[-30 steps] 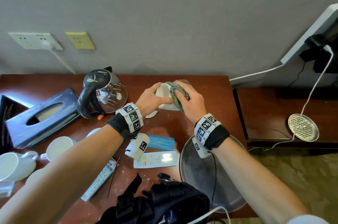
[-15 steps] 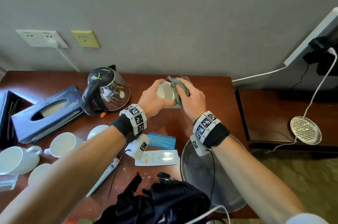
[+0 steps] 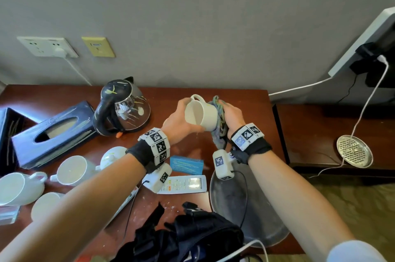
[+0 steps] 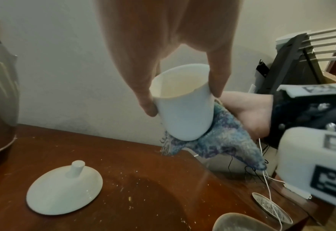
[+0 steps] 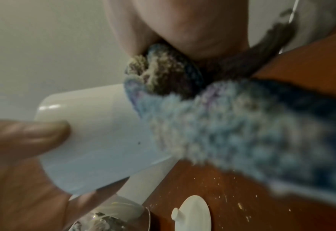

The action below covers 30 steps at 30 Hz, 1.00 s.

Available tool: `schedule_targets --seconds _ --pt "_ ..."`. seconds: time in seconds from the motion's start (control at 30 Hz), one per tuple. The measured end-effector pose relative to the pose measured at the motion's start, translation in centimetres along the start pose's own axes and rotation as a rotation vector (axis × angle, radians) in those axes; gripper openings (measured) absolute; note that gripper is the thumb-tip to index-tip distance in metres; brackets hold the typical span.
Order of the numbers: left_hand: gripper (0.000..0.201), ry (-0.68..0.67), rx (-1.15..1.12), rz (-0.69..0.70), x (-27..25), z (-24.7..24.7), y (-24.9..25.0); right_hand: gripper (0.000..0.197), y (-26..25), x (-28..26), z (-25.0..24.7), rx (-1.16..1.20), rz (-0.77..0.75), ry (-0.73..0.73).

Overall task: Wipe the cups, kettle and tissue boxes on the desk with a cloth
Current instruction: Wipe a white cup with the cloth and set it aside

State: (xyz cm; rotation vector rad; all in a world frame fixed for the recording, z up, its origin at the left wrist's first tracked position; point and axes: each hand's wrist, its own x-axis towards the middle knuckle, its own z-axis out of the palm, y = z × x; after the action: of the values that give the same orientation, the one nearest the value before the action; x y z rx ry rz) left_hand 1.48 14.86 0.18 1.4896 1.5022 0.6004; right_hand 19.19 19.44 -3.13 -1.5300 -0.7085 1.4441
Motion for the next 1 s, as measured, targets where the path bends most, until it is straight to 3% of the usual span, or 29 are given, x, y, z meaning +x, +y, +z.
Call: schedule_targets --seconds 0.23,0.4,0.57,0.63,0.77,0.83,0.9,1.0 --pt "0.067 -0.127 -0.110 -0.067 0.5 -0.6 0.1 0.013 1.3 -0.5 0.3 -0.038 -0.067 0.087" --pt "0.076 -0.010 -0.131 -0.154 1.0 -0.6 0.2 0.021 0.7 -2.1 0.8 -0.369 -0.443 0.099" --pt "0.084 0.021 -0.046 -0.124 1.3 -1.2 0.5 0.029 -0.3 -3.7 1.6 -0.701 -0.832 -0.073" --pt "0.081 0.068 -0.035 -0.103 1.2 -1.2 0.2 0.028 -1.0 -3.6 2.0 -0.672 -0.761 -0.084" --pt "0.081 0.119 0.015 -0.025 0.4 -1.0 -0.5 0.022 -1.9 -1.2 1.4 -0.530 -0.396 -0.030" --pt "0.083 0.111 0.036 -0.002 0.1 -1.0 -0.6 0.023 -2.0 -0.5 1.3 -0.529 -0.286 -0.036" --pt "0.084 0.101 0.036 -0.011 0.3 -1.2 -0.5 0.024 -2.1 -0.9 1.5 -0.562 -0.286 -0.022" --pt "0.083 0.102 0.047 -0.020 0.9 -1.6 -0.2 0.024 -2.5 -2.6 2.3 -0.671 -0.484 0.013"
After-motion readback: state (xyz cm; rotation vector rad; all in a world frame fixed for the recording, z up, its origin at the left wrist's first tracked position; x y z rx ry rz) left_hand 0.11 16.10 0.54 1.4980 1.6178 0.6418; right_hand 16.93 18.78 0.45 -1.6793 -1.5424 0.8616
